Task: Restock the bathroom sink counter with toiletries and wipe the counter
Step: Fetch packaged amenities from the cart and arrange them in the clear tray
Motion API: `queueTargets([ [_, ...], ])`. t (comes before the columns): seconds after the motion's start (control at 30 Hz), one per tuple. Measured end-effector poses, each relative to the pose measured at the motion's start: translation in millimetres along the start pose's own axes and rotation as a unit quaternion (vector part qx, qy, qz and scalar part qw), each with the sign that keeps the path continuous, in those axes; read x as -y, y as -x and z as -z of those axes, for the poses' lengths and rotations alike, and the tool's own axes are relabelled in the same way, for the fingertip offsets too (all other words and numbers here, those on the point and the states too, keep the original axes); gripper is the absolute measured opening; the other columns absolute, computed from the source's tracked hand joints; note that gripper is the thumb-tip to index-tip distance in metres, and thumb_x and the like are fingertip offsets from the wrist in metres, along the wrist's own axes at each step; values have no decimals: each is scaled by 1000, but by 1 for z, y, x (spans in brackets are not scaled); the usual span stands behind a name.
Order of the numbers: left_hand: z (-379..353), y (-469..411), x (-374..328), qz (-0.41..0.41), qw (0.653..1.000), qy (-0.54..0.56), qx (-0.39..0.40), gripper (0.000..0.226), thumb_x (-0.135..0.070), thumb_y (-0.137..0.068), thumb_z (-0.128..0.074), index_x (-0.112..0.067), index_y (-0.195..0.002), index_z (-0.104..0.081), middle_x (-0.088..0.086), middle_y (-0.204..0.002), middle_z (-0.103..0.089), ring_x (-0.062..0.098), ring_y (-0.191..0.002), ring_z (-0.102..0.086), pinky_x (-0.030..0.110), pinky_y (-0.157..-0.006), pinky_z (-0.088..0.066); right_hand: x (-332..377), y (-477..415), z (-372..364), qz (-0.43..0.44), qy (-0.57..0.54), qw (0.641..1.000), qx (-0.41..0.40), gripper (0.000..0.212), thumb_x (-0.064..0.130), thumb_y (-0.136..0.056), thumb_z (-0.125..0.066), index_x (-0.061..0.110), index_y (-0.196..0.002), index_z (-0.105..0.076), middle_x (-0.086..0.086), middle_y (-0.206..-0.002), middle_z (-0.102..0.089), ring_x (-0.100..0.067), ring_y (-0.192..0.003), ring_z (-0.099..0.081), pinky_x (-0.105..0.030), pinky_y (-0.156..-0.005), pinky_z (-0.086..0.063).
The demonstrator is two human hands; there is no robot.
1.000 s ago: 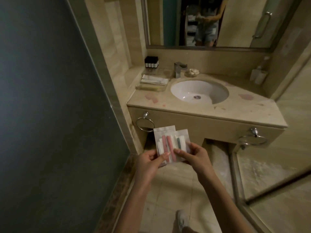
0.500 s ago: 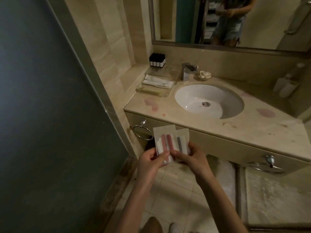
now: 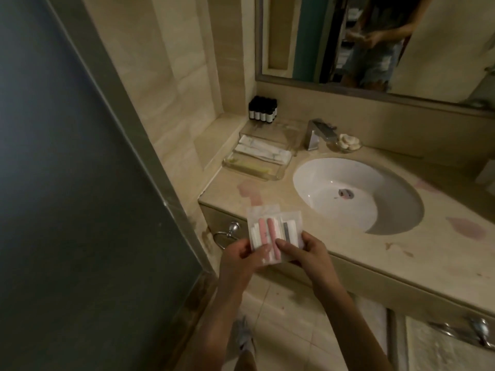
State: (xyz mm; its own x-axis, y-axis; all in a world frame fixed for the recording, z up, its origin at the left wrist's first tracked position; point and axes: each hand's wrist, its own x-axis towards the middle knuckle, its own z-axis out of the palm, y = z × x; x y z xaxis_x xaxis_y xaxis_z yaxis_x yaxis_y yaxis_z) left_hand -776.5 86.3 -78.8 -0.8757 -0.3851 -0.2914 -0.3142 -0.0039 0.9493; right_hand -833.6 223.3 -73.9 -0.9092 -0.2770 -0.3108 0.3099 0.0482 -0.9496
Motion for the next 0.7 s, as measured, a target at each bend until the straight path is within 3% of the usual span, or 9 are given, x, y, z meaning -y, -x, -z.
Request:
queueTargets([
  [0.13, 22, -69, -25, 25, 998, 50, -12, 29, -24, -83, -72, -17, -112, -68, -1, -99, -73, 16, -93, -69, 39, -86, -57, 29, -64, -28, 22, 10, 1000, -1, 24, 18, -82, -72, 12, -104, -66, -5, -92, -73, -16, -80, -71, -24, -67, -57],
  [0.2, 36, -102, -37, 19, 999, 42, -5, 28, -25, -84, -71, -17, -110, -69, -4, -96, -74, 14, -92, -69, 36, -84, -57, 42, -94, -41, 32, 11, 999, 4, 23, 14, -82, -72, 9, -104, -67, -8, -90, -73, -18, -79, -71, -24, -66, -57],
  [0.3, 55, -141, -48, 13, 999, 36, 8, 16, -25, -86, -69, -22, -101, -71, -7, -88, -74, 11, -87, -70, 30, -80, -57, 56, -133, -60, 41, 11, 999, 16, 22, 7, -82, -70, 6, -104, -65, -6, -87, -70, -8, -70, -69, -17, -58, -52],
  [0.5, 67, -189, -38, 55, 997, 57, 23, 5, -24, -84, -71, -26, -87, -69, -4, -88, -74, 15, -89, -71, 35, -81, -58, 52, -183, -74, 21, 21, 999, 11, 24, 2, -81, -70, 3, -105, -65, -9, -89, -71, -8, -69, -69, -16, -58, -52],
  [0.63, 69, -213, -27, 107, 992, 57, 39, 11, -25, -81, -74, -24, -91, -70, 0, -90, -74, 17, -88, -71, 40, -85, -57, 47, -211, -76, 3, 51, 999, 9, 22, -1, -79, -71, 4, -99, -67, -8, -82, -71, -9, -65, -69, -18, -57, -53],
  [0.7, 69, -226, -27, 121, 990, 63, 47, 15, -22, -83, -72, -18, -97, -69, 2, -91, -74, 16, -86, -72, 33, -79, -59, 44, -226, -75, 3, 81, 997, 5, 19, 2, -78, -73, 7, -96, -69, -15, -85, -72, -19, -69, -69, -25, -61, -57],
])
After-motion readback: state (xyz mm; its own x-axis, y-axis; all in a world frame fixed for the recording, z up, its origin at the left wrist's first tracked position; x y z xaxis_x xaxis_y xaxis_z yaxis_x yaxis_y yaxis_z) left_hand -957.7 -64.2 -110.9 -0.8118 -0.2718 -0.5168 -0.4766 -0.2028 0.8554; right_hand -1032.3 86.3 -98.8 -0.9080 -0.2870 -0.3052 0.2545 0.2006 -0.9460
